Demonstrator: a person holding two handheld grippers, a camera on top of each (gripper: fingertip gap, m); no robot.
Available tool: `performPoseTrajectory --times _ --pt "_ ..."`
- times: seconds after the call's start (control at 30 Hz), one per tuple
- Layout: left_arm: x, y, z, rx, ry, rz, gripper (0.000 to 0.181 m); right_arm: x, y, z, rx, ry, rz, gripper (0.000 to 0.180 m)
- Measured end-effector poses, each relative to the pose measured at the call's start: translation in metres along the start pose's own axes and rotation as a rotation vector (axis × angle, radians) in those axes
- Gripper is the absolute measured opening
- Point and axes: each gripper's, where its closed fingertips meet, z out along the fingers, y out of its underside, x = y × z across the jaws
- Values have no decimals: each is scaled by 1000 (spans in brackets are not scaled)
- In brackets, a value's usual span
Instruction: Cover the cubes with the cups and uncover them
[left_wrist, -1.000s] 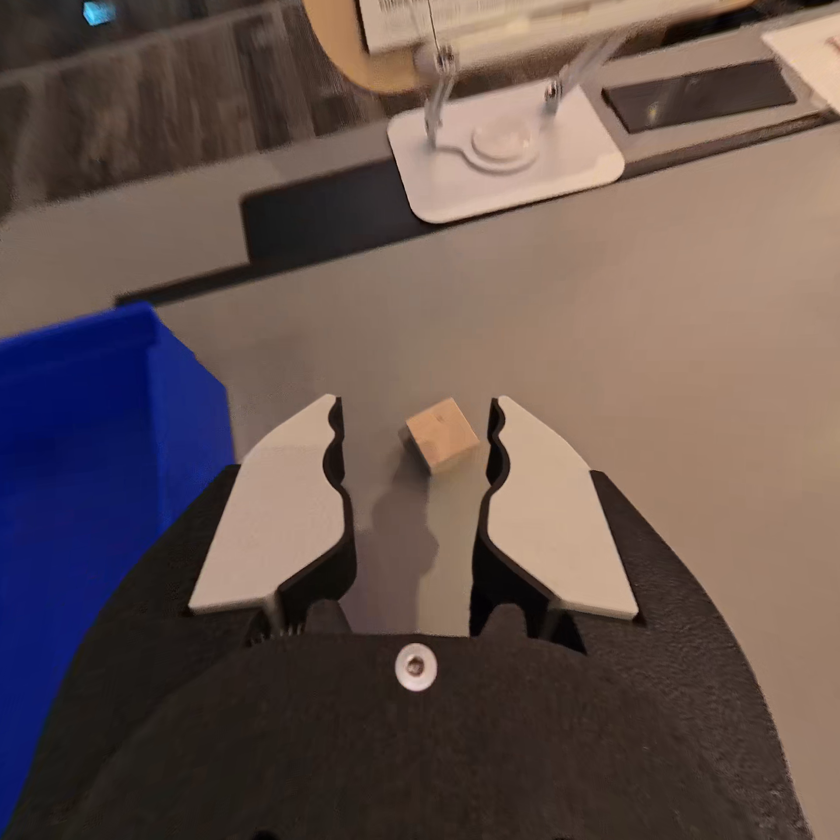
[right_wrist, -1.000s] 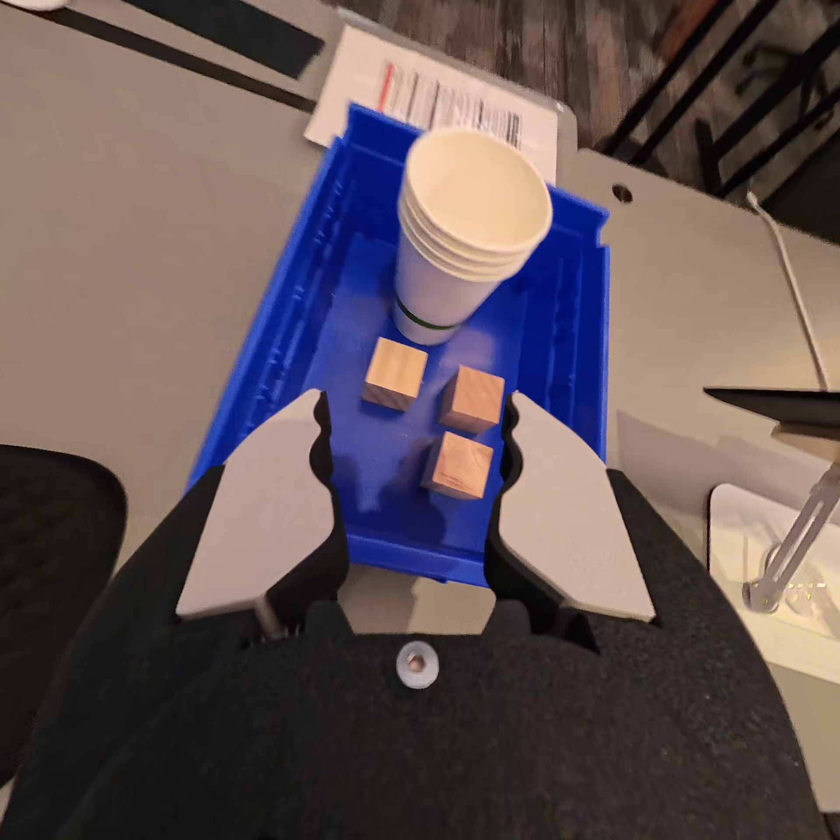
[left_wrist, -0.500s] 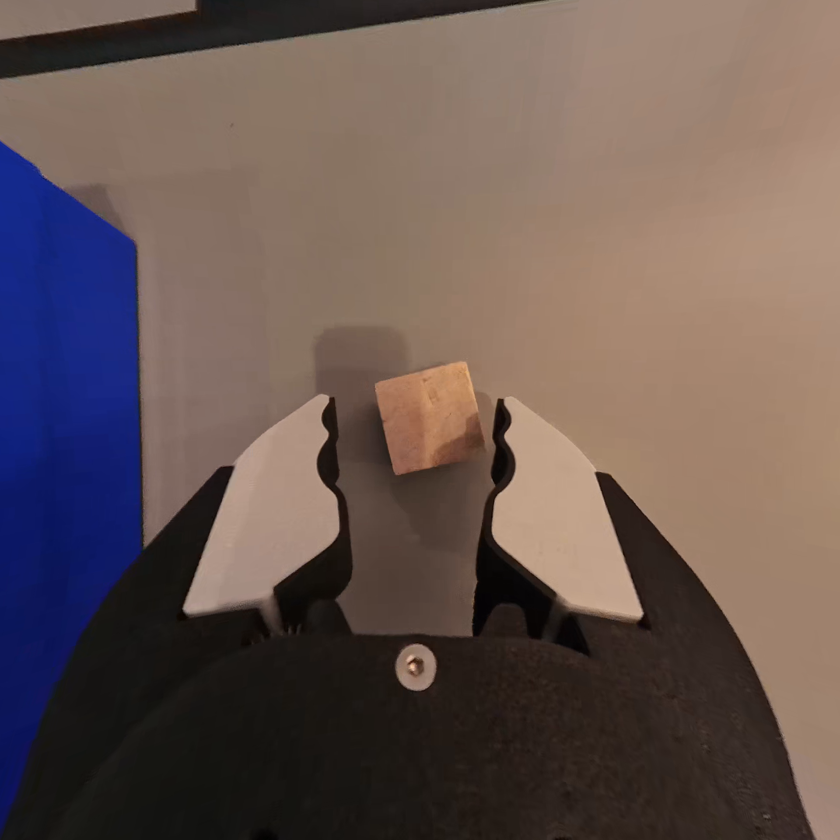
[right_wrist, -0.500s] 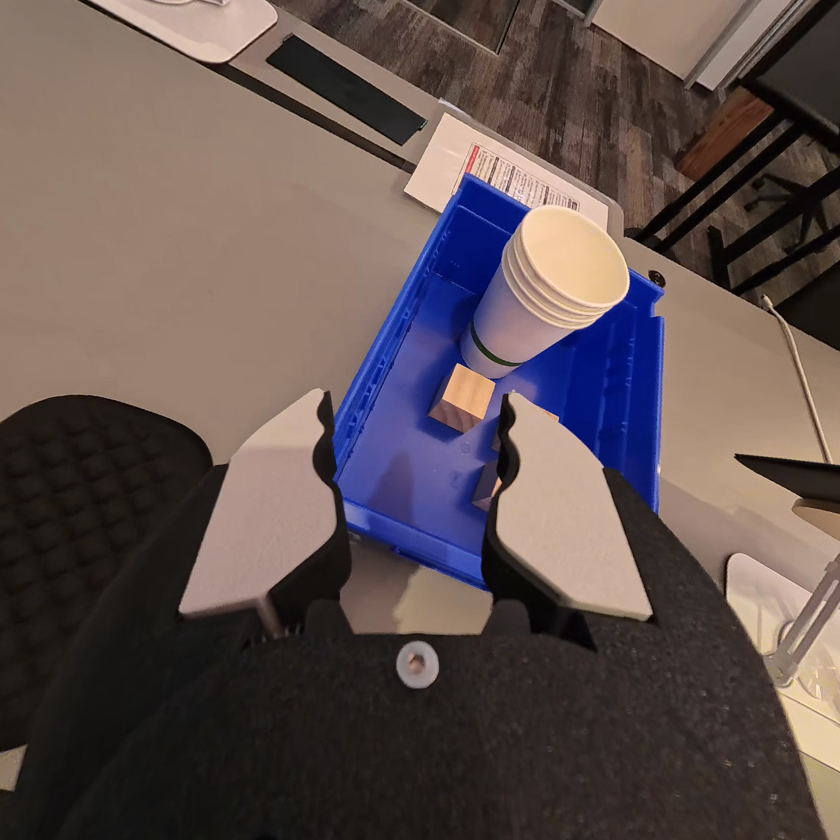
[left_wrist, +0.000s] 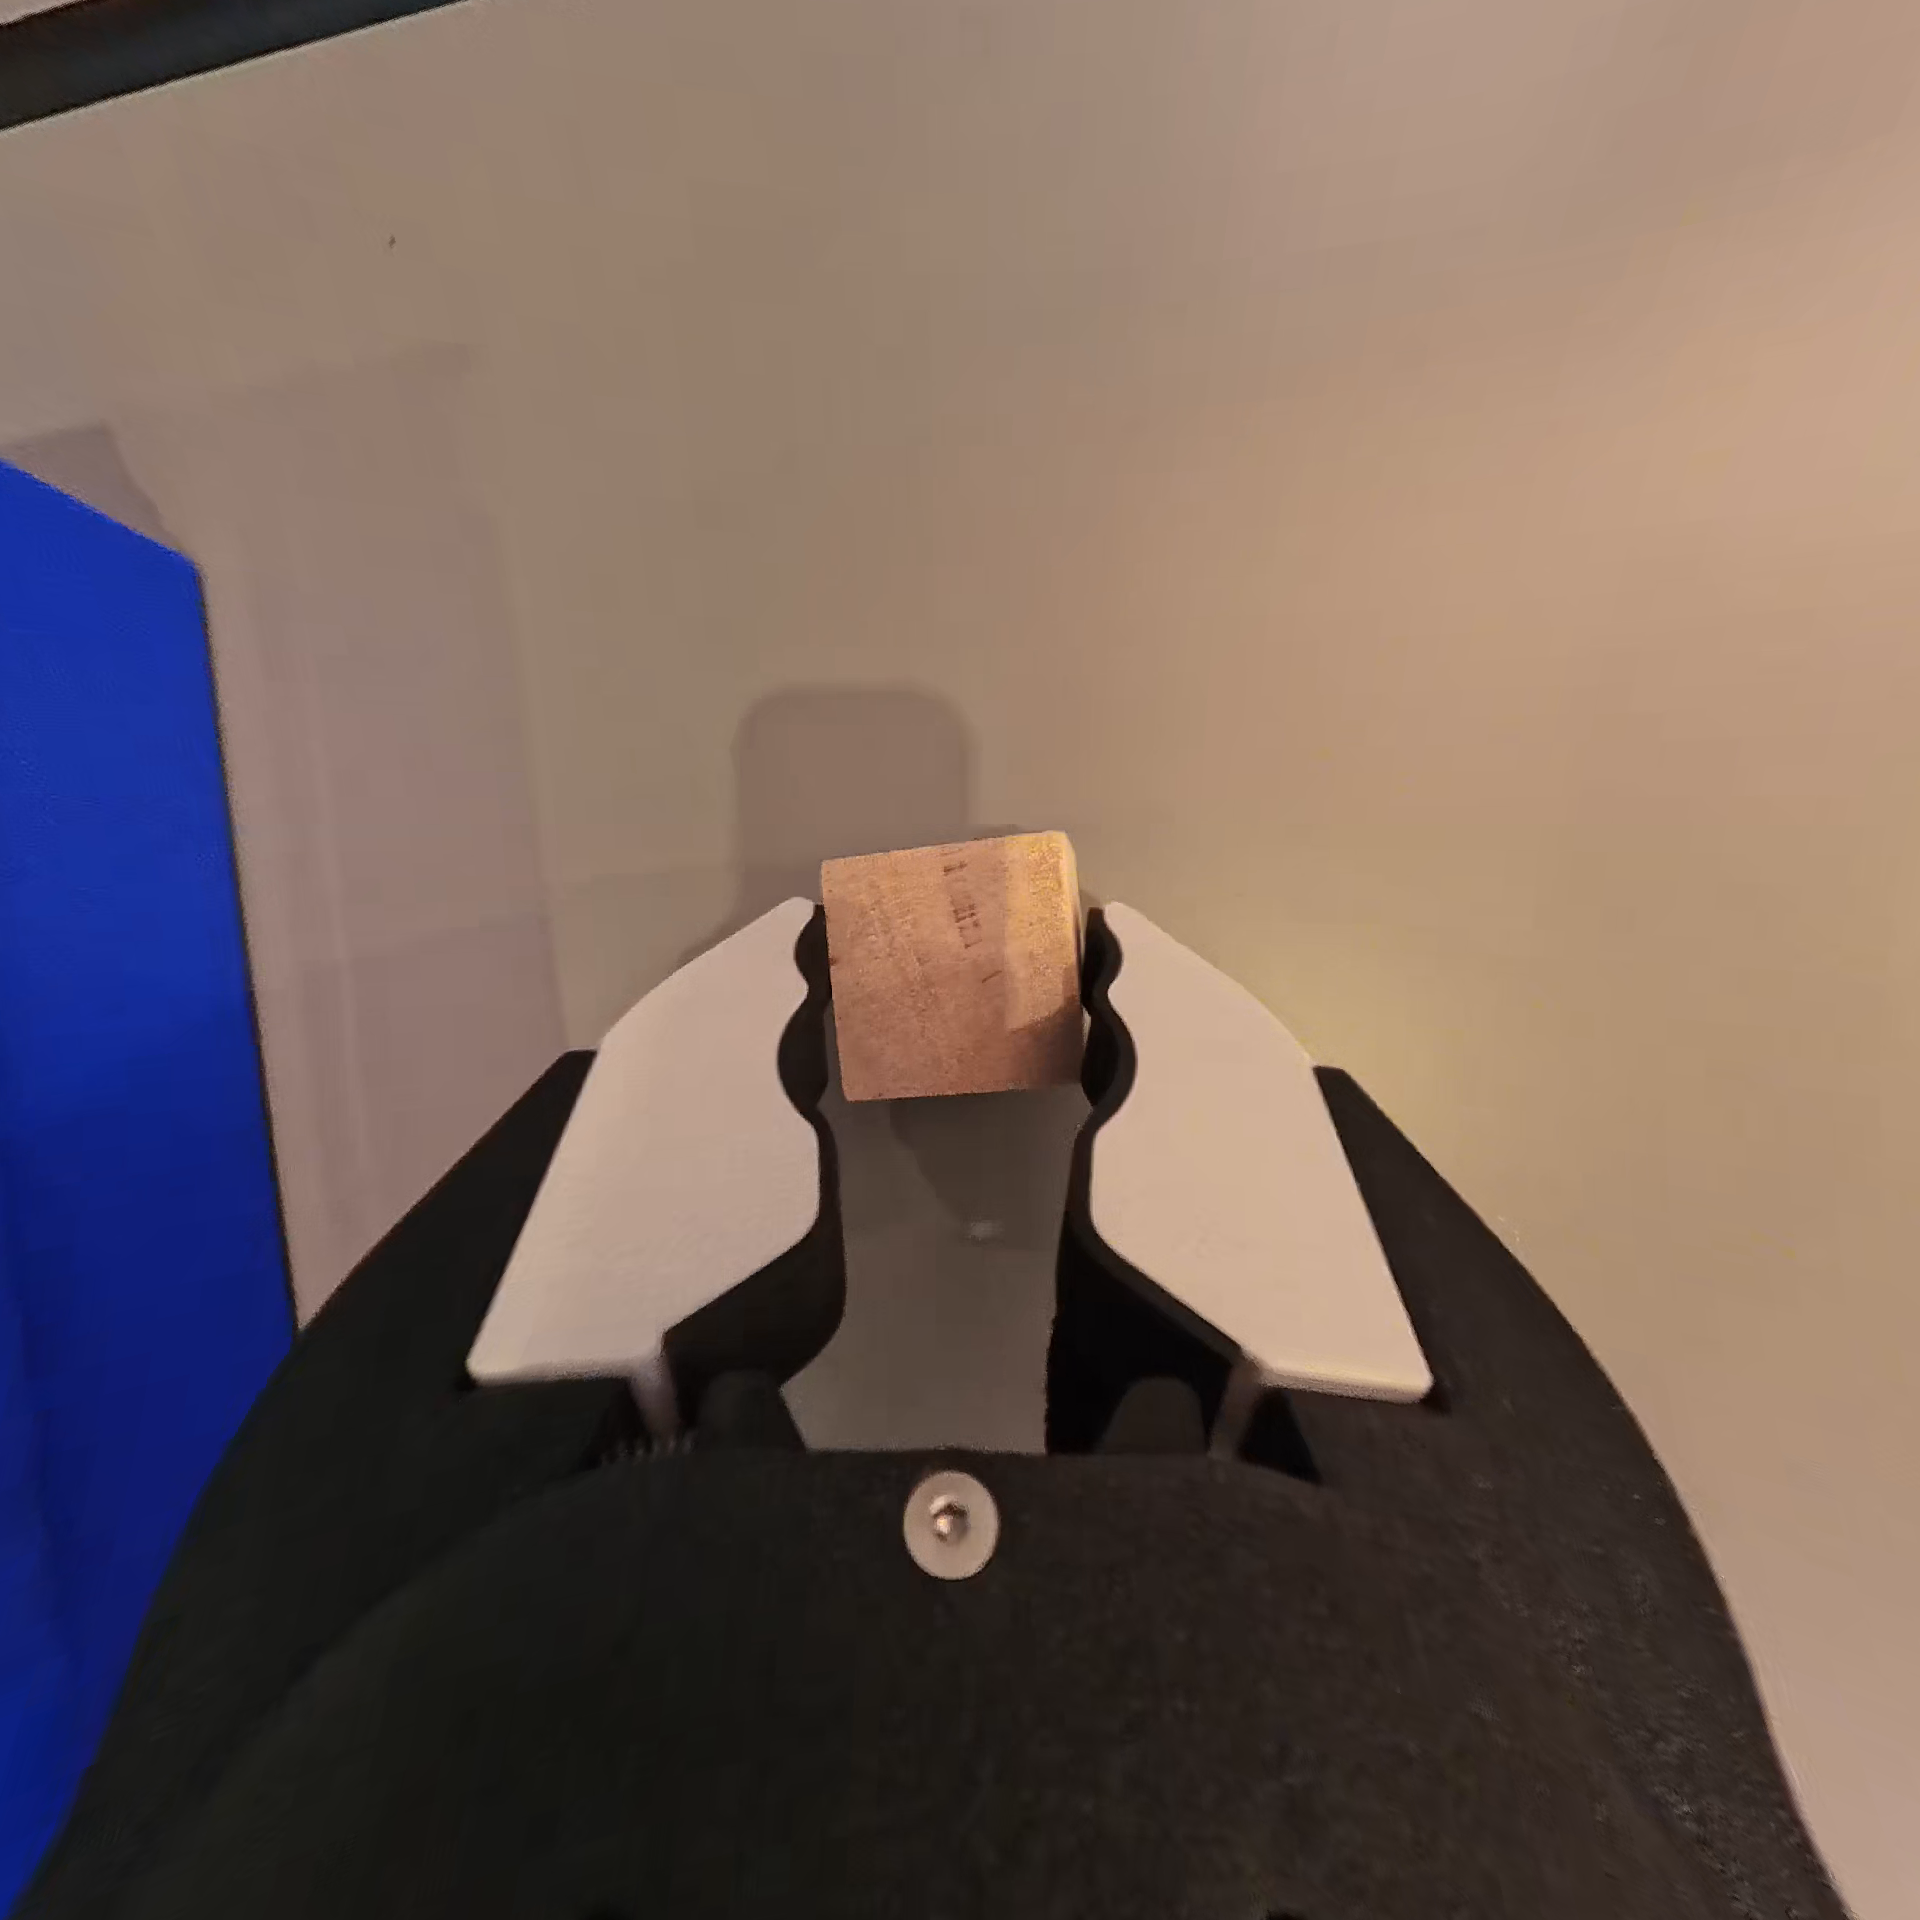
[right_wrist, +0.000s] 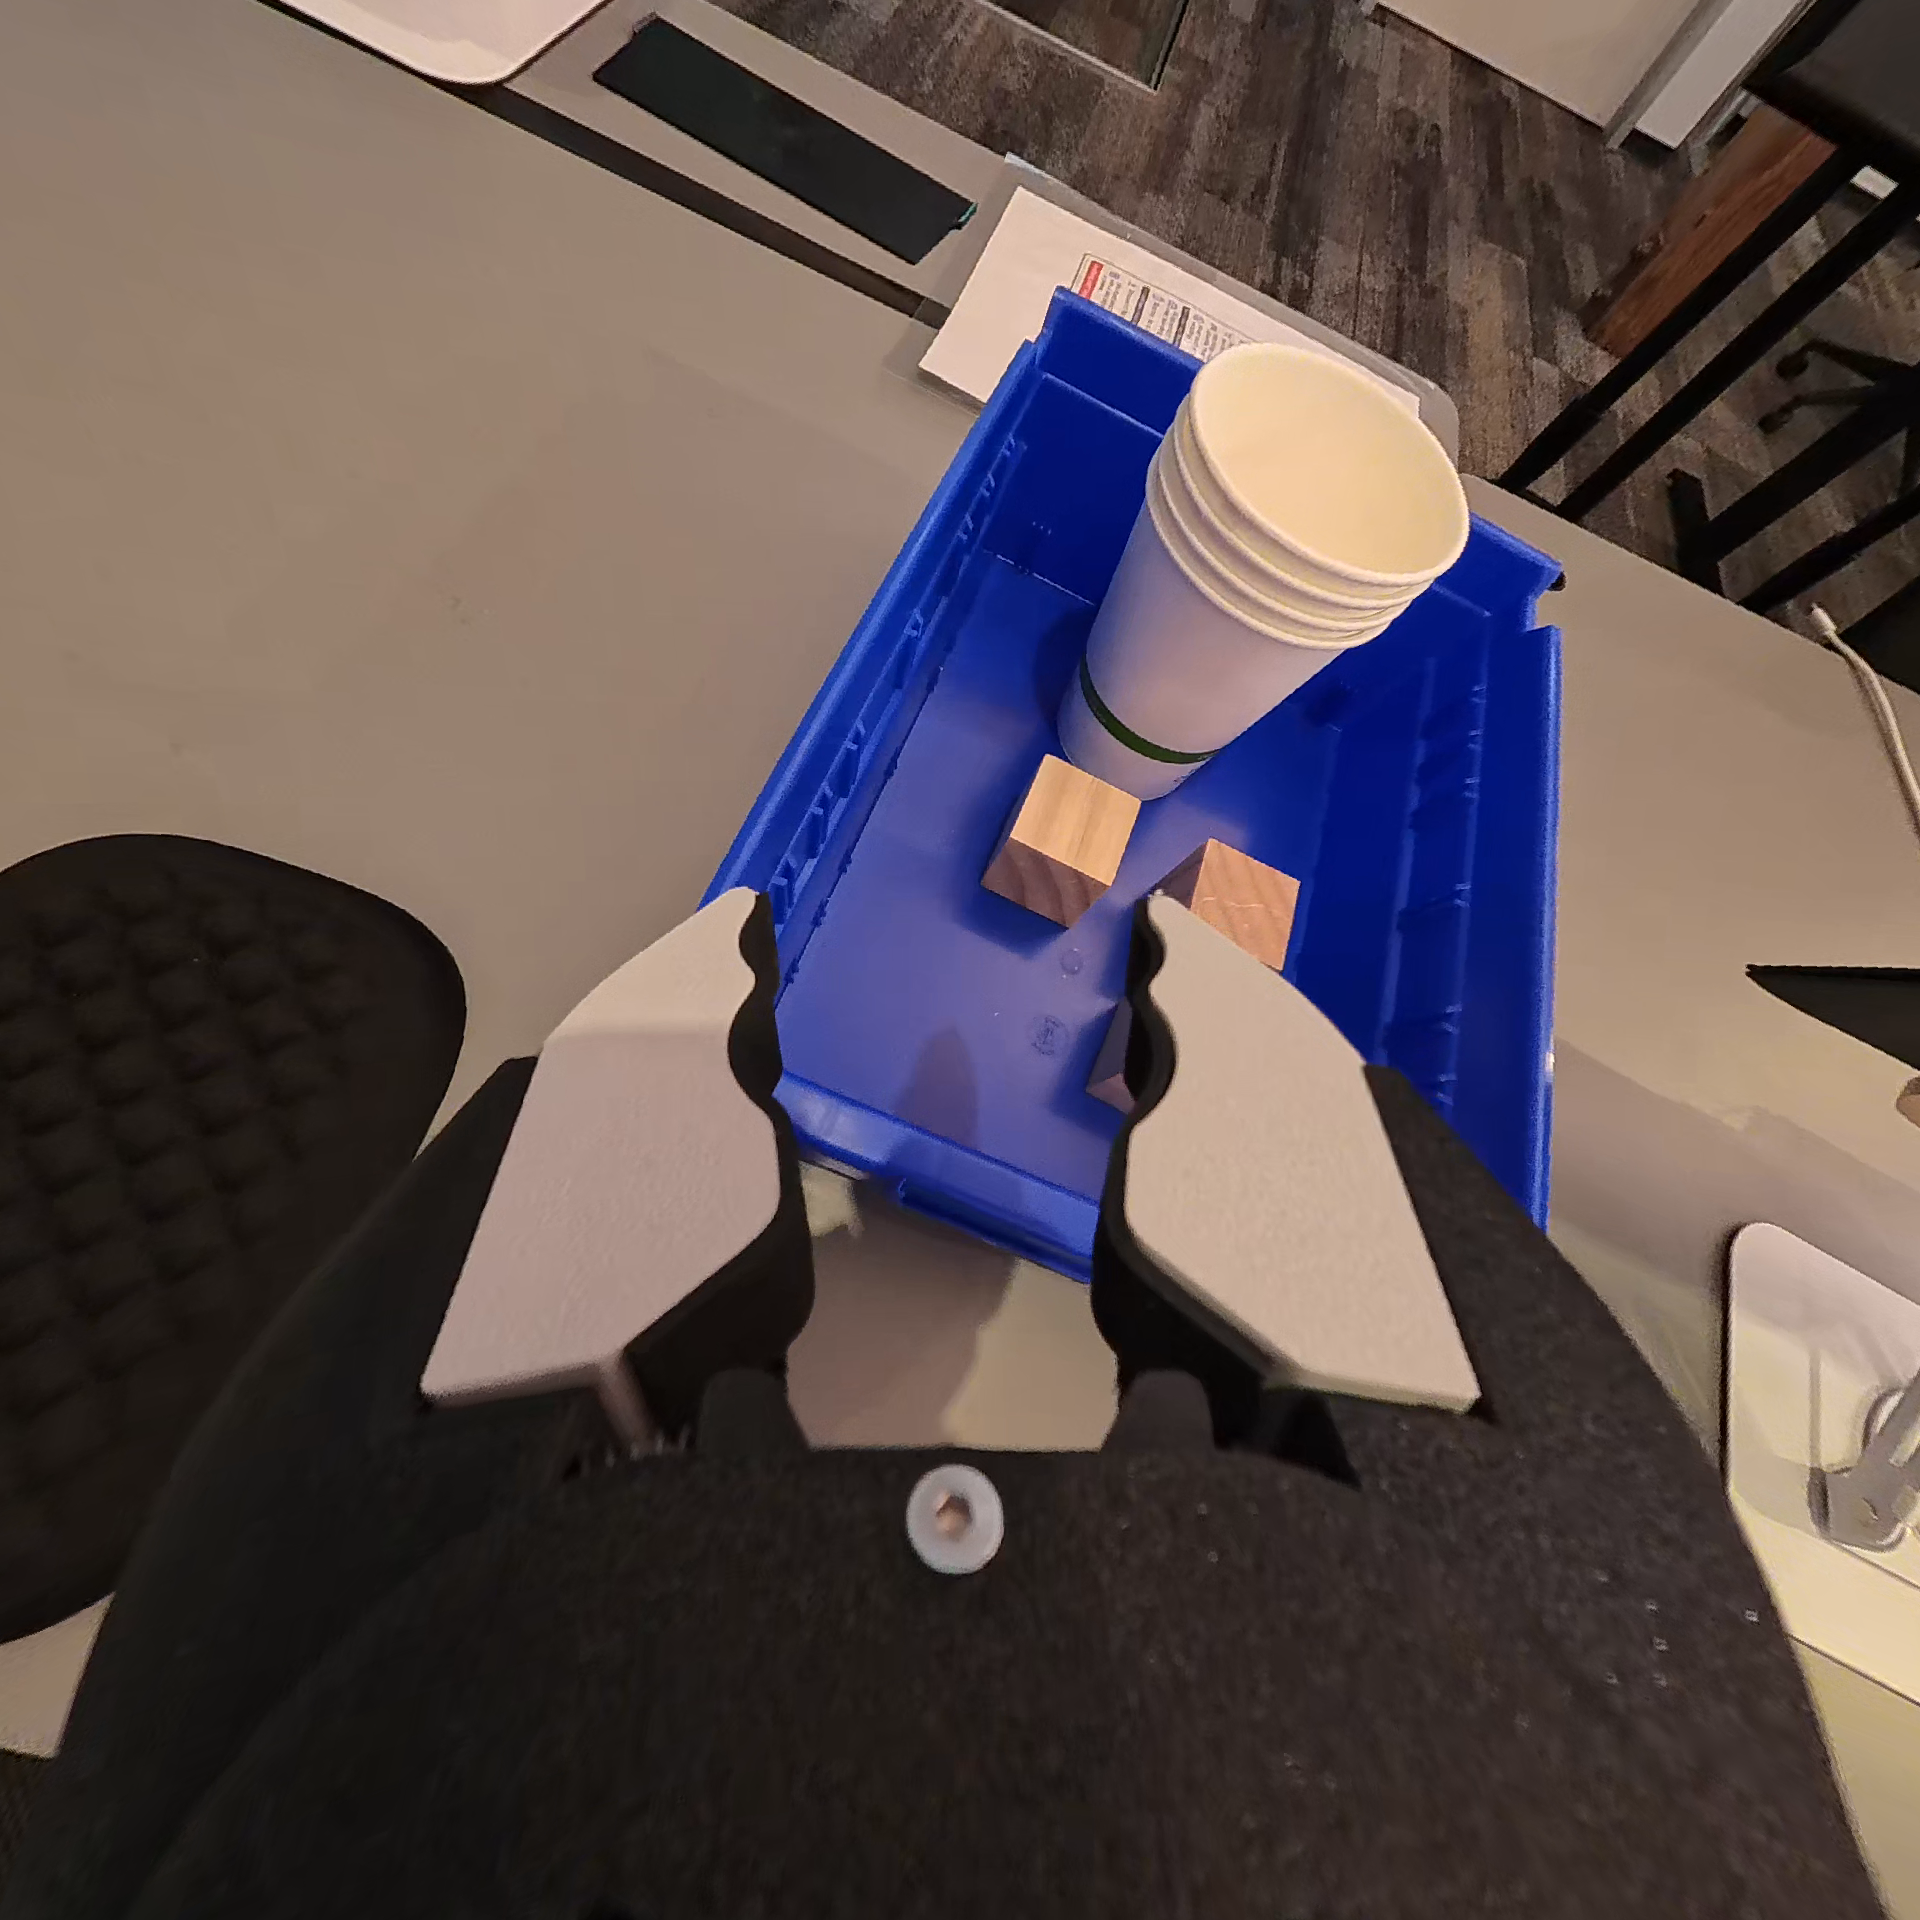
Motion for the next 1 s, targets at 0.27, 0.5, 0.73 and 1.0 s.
performPoseTrajectory --times 0.27,0.5,0.73,1.0 --pt "86 -34 -75 220 336 194 46 -25 -18 5 53 -86 -82 62" --pt "213 -31 -179 400 678 766 46 -104 -52 4 143 -443 -223 63" --pt "291 3 -258 454 1011 1096 46 -184 -93 -18 294 -834 -299 69" --pt "321 27 -279 478 1123 1205 46 -219 -119 -37 360 -1063 -271 68"
